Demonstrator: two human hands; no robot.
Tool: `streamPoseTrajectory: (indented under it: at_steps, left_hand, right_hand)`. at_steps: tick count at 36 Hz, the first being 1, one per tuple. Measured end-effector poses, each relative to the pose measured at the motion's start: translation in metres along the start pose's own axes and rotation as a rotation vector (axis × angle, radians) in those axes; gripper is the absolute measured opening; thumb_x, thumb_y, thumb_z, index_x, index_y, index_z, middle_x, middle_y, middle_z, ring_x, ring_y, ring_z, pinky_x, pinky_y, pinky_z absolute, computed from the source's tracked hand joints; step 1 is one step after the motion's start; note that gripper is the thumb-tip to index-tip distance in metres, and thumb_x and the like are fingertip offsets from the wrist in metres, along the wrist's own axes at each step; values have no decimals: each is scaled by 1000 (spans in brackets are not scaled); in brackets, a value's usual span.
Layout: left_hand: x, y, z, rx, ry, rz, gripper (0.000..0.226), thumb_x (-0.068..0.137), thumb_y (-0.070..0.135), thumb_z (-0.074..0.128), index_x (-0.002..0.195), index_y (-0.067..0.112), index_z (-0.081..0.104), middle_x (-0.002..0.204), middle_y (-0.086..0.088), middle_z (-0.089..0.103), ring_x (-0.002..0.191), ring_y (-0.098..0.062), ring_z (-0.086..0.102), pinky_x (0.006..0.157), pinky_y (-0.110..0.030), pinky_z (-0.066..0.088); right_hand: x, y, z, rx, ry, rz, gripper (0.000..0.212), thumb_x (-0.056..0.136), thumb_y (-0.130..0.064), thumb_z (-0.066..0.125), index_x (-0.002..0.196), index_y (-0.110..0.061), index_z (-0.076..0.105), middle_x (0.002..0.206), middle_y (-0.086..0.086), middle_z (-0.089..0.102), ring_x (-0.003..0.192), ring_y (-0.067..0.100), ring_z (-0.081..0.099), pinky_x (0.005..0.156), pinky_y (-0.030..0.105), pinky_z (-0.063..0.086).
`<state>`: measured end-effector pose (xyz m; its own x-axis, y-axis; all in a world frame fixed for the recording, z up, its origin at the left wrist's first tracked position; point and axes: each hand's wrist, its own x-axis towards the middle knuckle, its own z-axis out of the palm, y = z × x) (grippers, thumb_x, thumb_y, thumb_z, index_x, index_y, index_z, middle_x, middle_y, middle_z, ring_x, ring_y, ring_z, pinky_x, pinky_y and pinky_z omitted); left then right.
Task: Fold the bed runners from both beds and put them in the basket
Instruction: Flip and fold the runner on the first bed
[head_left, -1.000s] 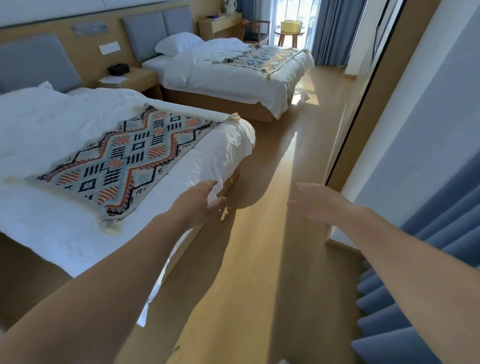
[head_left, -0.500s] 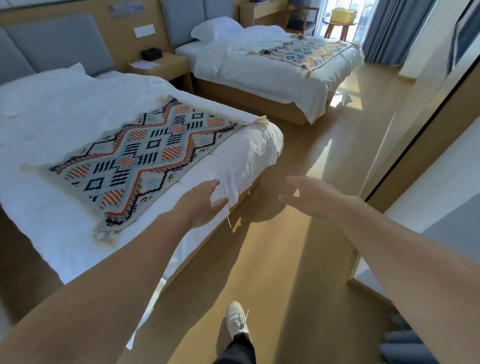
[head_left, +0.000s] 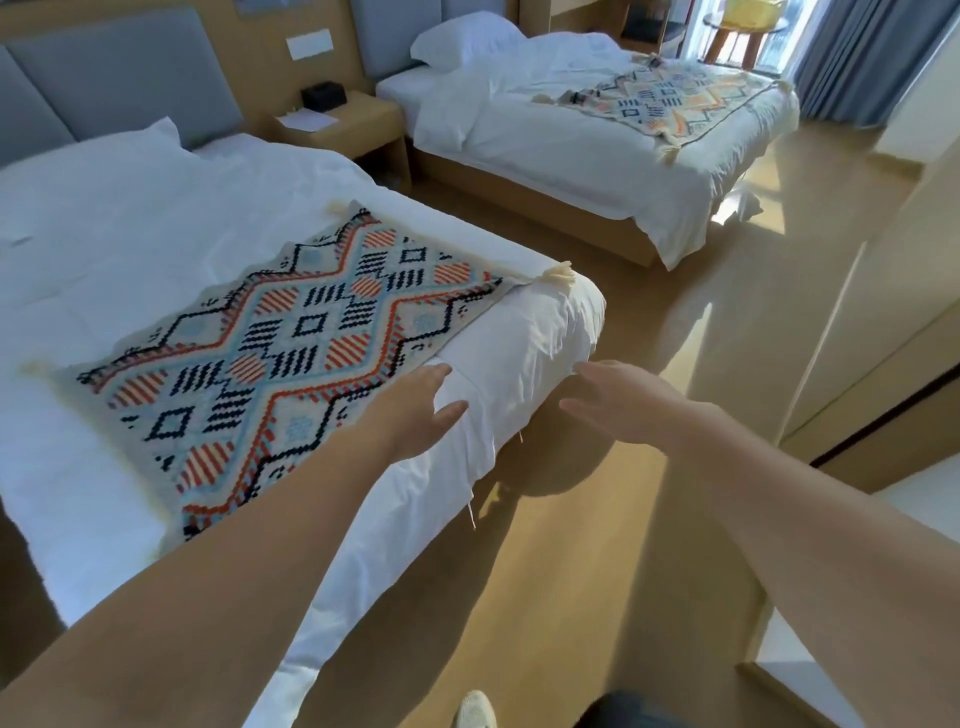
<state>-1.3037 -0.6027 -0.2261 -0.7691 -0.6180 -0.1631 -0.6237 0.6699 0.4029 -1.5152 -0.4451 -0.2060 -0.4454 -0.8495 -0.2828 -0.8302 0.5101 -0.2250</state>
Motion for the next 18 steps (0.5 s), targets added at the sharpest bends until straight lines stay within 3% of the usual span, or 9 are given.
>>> streamPoseTrajectory:
  at_steps: [6, 12, 18]
  left_hand:
    - [63, -1, 1, 10, 8, -81, 65, 96, 48, 43, 150, 17, 24, 156, 0, 27, 142, -17, 25, 114, -34, 21]
    - [133, 17, 3, -16, 40, -193, 64, 97, 47, 43, 149, 15, 24, 155, -2, 27, 142, -18, 25, 114, -33, 22]
    - [185, 42, 1, -59, 50, -324, 66, 96, 48, 43, 150, 16, 21, 157, -1, 24, 143, -17, 23, 114, -34, 21]
  right_hand:
    - [78, 21, -16, -34, -44, -54, 67, 92, -58, 42, 149, -26, 26, 149, -1, 38, 135, 23, 38, 104, 36, 36]
    - [160, 57, -49, -72, -65, -180, 66, 93, -56, 41, 148, -23, 28, 145, 3, 44, 130, 25, 44, 102, 36, 39]
    - [233, 93, -80, -133, -125, -265, 66, 94, -56, 39, 149, -22, 25, 149, 2, 38, 134, 23, 39, 107, 34, 33]
